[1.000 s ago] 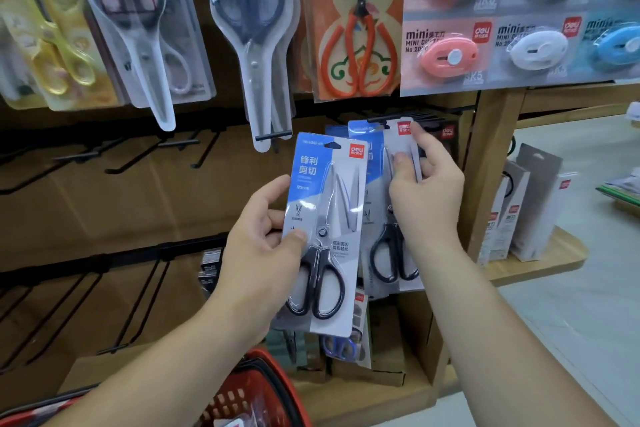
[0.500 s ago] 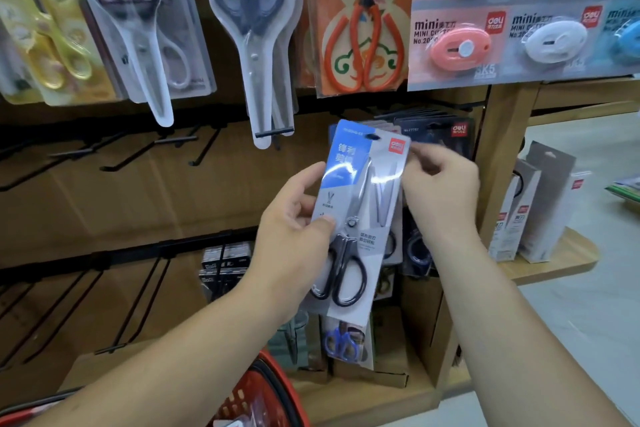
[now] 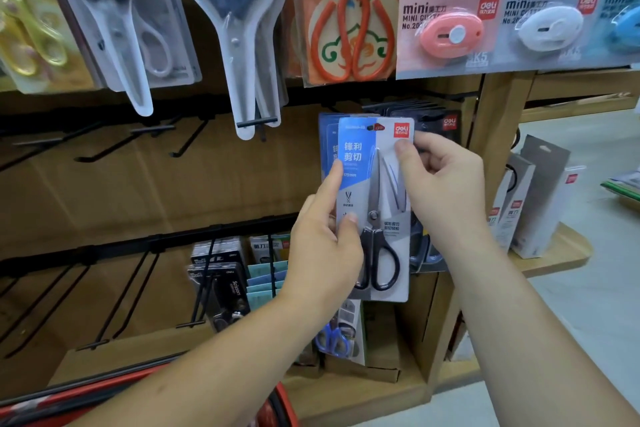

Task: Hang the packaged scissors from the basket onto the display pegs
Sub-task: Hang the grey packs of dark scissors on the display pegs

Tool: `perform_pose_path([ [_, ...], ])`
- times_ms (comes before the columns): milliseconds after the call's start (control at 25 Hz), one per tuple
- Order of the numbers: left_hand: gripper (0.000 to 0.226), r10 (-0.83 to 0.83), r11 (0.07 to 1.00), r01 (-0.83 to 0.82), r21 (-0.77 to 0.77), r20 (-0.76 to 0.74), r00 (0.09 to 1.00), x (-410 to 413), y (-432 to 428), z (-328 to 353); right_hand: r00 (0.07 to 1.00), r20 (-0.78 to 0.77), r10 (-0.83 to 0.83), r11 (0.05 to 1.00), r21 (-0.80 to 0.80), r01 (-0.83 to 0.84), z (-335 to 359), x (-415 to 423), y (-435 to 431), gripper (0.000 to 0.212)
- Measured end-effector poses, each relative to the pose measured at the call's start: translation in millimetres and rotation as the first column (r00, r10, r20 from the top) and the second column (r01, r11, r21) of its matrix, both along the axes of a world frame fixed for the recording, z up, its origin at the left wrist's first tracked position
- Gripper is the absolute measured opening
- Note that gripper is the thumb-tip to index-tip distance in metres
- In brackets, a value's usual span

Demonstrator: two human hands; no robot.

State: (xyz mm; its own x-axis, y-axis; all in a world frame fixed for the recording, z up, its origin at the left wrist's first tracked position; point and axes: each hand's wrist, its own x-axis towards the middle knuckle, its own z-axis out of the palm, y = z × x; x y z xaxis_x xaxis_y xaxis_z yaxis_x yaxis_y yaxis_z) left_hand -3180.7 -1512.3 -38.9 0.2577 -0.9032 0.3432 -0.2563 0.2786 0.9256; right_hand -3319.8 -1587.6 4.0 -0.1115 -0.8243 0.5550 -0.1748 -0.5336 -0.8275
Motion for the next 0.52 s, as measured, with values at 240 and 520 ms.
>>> perform_pose_path([
  [240,0.069,0.049,0.999,-0.052,0.017,0.119,0.992,17.1,-10.5,16.3,0.982,-0.068,-0.174,0.984,0.026,0.176,-1.8,8.1,-4.7,0.023],
  [520,0.077,0.125,0.99,-0.139,0.013,0.361,0.924,46.9,-39.6,7.2,0.917,-0.384,0.108,0.986,0.158,-0.05,-33.1,24.0,-4.1,0.06],
])
